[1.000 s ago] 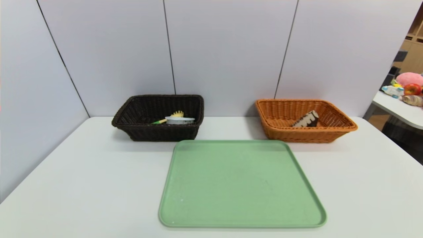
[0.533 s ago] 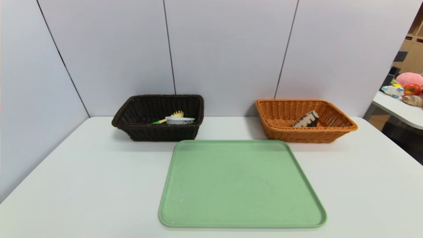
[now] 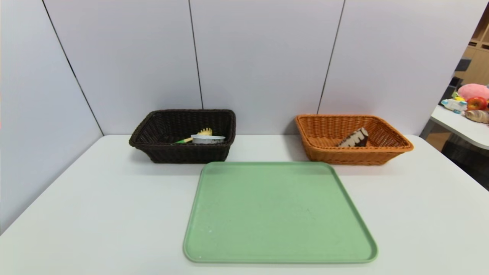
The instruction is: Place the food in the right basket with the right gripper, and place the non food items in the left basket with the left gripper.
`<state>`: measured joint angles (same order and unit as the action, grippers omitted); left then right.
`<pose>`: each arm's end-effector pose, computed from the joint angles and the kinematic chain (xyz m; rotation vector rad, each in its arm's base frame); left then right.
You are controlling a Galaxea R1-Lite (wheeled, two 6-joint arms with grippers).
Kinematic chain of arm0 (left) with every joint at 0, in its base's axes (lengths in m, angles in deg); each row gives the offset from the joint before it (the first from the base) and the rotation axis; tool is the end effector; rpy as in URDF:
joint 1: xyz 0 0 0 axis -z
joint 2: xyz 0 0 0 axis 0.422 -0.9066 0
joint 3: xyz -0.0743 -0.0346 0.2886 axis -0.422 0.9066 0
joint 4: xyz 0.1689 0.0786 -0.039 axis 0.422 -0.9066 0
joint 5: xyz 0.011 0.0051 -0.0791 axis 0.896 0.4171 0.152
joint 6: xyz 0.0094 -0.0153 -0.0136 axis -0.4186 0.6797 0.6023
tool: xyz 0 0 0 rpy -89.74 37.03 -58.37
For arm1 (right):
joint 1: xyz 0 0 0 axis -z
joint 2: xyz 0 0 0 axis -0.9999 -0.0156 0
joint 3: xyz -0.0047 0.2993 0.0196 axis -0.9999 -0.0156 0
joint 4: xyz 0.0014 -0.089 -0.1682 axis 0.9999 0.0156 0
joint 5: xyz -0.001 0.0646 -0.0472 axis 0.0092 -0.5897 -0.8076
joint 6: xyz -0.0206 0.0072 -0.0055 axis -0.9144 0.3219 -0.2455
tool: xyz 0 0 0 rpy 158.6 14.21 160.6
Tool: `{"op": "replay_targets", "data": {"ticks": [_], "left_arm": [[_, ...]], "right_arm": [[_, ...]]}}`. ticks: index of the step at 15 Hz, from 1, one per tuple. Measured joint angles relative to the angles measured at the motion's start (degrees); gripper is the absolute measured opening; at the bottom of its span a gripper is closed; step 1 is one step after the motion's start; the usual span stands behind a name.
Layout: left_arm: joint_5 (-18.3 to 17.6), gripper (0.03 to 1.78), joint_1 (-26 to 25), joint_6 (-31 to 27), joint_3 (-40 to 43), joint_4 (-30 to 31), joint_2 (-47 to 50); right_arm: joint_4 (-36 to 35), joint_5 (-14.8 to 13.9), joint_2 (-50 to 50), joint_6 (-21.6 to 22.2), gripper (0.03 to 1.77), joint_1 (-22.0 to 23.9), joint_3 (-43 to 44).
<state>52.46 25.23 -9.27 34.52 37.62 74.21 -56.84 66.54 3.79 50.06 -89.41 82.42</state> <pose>-0.0294 0.0001 0.0815 -0.0252 0.0689 -0.0038 -0.0238 0.0003 0.0760 -0.0858 0.0130 0.0258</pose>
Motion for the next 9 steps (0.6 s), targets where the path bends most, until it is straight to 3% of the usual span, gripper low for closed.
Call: {"op": "replay_targets", "data": {"ticks": [9], "left_arm": [[1.29, 1.69, 0.00, 3.78, 0.12, 0.00, 0.00]], "right_arm": [[-0.13, -0.16, 0.00, -0.09, 1.70, 0.00, -0.16]]}}
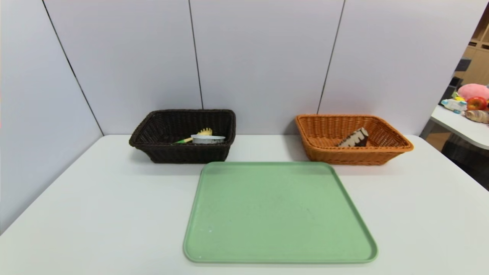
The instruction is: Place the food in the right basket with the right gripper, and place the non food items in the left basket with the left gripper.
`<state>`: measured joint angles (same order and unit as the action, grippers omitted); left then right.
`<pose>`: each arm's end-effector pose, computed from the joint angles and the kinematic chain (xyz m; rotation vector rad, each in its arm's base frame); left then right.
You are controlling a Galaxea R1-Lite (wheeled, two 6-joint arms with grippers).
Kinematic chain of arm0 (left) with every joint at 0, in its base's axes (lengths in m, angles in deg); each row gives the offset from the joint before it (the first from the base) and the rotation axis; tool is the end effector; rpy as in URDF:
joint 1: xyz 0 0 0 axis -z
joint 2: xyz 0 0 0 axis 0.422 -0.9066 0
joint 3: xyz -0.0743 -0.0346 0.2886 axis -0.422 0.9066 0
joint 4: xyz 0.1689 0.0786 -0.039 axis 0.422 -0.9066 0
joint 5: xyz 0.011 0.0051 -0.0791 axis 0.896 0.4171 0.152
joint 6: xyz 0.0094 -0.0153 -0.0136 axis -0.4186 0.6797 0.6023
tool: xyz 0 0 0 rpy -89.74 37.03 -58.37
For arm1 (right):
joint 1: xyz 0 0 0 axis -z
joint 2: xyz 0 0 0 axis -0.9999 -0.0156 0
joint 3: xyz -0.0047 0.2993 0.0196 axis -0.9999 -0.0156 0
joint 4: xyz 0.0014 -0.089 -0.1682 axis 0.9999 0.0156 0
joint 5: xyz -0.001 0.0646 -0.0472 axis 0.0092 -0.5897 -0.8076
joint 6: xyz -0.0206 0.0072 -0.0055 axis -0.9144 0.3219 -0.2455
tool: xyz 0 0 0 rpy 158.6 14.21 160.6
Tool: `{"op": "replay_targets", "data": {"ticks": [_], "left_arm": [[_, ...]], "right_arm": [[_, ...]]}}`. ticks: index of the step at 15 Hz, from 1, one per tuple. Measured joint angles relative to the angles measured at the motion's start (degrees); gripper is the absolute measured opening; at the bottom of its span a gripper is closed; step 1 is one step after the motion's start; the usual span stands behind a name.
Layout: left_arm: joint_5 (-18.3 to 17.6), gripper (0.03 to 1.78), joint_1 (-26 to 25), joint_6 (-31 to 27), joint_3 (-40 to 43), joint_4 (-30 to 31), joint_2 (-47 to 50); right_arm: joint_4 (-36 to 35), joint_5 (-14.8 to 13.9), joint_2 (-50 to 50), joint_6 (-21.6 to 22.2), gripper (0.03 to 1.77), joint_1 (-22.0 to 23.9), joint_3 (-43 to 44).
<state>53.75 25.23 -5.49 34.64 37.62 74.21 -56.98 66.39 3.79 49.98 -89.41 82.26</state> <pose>-0.0293 0.0006 0.0809 -0.0903 0.0700 0.0210 -0.0235 0.0002 0.0755 -0.0872 0.0135 0.0232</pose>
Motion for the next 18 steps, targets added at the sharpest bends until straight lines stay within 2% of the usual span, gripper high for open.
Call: {"op": "replay_targets", "data": {"ticks": [3, 6, 8, 10, 18], "left_arm": [[0.00, 1.69, 0.00, -0.99, 0.00, 0.02, 0.00], [-1.11, 1.69, 0.00, -7.09, 1.01, 0.74, 0.00], [-2.11, 1.69, 0.00, -12.03, 2.26, 4.17, 0.00], [-2.96, 1.69, 0.00, -12.31, 2.91, 5.13, 0.00], [-2.69, 1.69, 0.00, -10.65, 3.08, 5.19, 0.00]], "right_arm": [[0.00, 0.13, 0.00, -0.05, 1.70, -0.02, 0.02], [0.00, -0.24, 0.00, 0.13, 1.70, -0.02, 0.00], [0.00, -0.33, 0.00, 0.24, 1.70, -0.02, 0.00], [0.00, -0.39, 0.02, 0.38, 1.70, -0.02, 0.00], [-0.04, -0.15, 0.00, 0.24, 1.70, -0.02, -0.01]]}}
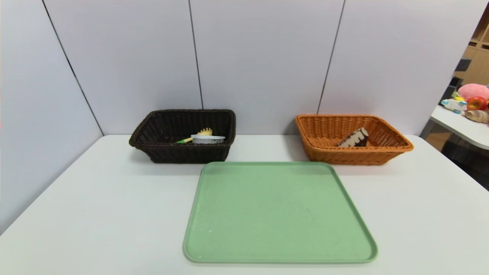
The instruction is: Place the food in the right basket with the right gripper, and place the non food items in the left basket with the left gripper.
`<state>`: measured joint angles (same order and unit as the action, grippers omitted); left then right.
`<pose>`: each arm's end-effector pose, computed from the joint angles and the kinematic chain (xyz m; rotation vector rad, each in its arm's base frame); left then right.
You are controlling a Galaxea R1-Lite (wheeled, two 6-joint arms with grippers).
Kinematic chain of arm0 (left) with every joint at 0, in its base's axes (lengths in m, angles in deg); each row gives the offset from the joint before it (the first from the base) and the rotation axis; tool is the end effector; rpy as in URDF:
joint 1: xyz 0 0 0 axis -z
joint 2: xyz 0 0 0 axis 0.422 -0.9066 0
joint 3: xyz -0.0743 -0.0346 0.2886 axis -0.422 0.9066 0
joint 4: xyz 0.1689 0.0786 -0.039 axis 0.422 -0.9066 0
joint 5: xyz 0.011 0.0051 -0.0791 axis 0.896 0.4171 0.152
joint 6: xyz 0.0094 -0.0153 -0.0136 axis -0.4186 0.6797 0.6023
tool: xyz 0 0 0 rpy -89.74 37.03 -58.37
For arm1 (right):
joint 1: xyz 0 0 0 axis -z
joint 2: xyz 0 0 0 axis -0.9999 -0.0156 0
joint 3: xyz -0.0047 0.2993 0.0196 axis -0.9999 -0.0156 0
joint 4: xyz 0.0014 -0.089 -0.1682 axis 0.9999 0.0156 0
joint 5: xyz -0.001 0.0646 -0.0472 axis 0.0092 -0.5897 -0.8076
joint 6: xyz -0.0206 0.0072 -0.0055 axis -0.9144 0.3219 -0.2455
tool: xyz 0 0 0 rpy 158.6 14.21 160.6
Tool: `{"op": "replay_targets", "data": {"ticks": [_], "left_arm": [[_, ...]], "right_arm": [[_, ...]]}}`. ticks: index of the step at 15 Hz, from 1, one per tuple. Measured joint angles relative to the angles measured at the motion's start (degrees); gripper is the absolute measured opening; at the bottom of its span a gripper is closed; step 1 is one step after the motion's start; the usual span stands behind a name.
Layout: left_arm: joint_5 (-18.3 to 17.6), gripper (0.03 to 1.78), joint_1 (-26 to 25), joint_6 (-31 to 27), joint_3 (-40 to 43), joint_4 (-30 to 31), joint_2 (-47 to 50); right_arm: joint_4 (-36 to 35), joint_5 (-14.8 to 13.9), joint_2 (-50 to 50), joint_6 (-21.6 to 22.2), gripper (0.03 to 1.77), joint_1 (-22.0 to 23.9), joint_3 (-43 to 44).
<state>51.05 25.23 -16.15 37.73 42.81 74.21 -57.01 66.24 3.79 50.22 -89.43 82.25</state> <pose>-0.0246 -0.0004 0.0755 0.0944 0.0329 -0.0309 -0.0235 0.0001 0.0755 -0.0831 0.0132 0.0209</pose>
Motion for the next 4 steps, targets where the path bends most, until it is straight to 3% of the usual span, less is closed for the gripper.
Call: {"op": "replay_targets", "data": {"ticks": [4], "left_arm": [[0.00, 1.69, 0.02, 0.00, 0.00, 0.02, 0.00]], "right_arm": [[0.01, -0.22, 0.00, 0.41, 1.70, 0.00, 0.00]]}}
